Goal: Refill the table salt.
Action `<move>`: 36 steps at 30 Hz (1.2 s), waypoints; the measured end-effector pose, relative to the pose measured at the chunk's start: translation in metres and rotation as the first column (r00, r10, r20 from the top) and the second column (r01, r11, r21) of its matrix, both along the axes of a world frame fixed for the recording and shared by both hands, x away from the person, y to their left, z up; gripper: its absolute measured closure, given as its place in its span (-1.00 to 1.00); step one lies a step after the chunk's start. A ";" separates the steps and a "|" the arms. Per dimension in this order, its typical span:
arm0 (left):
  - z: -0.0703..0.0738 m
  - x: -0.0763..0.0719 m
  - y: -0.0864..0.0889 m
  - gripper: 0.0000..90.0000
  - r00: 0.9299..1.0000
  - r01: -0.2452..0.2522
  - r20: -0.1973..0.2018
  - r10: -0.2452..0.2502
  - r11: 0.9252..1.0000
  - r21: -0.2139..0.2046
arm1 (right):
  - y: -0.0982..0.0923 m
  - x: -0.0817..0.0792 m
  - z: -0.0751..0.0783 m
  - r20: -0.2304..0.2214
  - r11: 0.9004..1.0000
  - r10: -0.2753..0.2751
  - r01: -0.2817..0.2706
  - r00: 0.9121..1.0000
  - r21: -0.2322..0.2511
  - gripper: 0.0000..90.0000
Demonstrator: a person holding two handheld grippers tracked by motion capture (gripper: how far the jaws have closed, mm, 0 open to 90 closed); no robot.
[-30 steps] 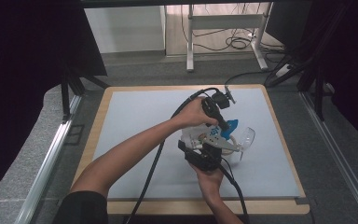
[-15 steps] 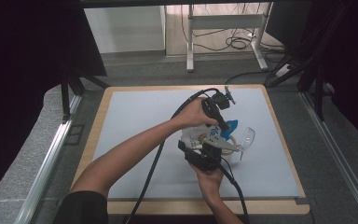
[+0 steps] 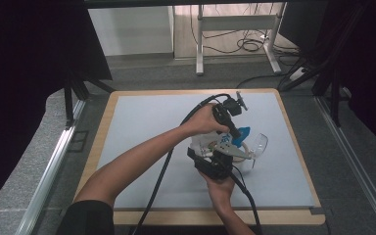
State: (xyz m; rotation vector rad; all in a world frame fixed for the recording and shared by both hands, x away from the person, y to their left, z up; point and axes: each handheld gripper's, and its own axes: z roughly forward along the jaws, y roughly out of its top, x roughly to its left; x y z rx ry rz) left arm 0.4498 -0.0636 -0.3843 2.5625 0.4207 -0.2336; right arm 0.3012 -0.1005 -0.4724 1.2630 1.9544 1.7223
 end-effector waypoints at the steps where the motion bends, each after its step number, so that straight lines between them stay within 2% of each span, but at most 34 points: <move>1: 0.000 0.000 0.000 1.00 1.000 0.000 0.000 0.000 1.000 -0.001 | 0.000 0.000 0.000 0.005 1.000 -0.001 0.001 1.000 -0.003 0.30; 28: 0.001 -0.002 0.002 1.00 1.000 -0.011 -0.003 0.011 1.000 -0.007 | 0.001 -0.001 0.001 0.012 1.000 0.000 0.000 1.000 -0.007 0.30; 36: 0.002 -0.001 0.002 1.00 1.000 -0.001 -0.006 0.001 1.000 -0.009 | 0.002 -0.002 0.004 0.019 1.000 -0.005 0.005 1.000 -0.008 0.30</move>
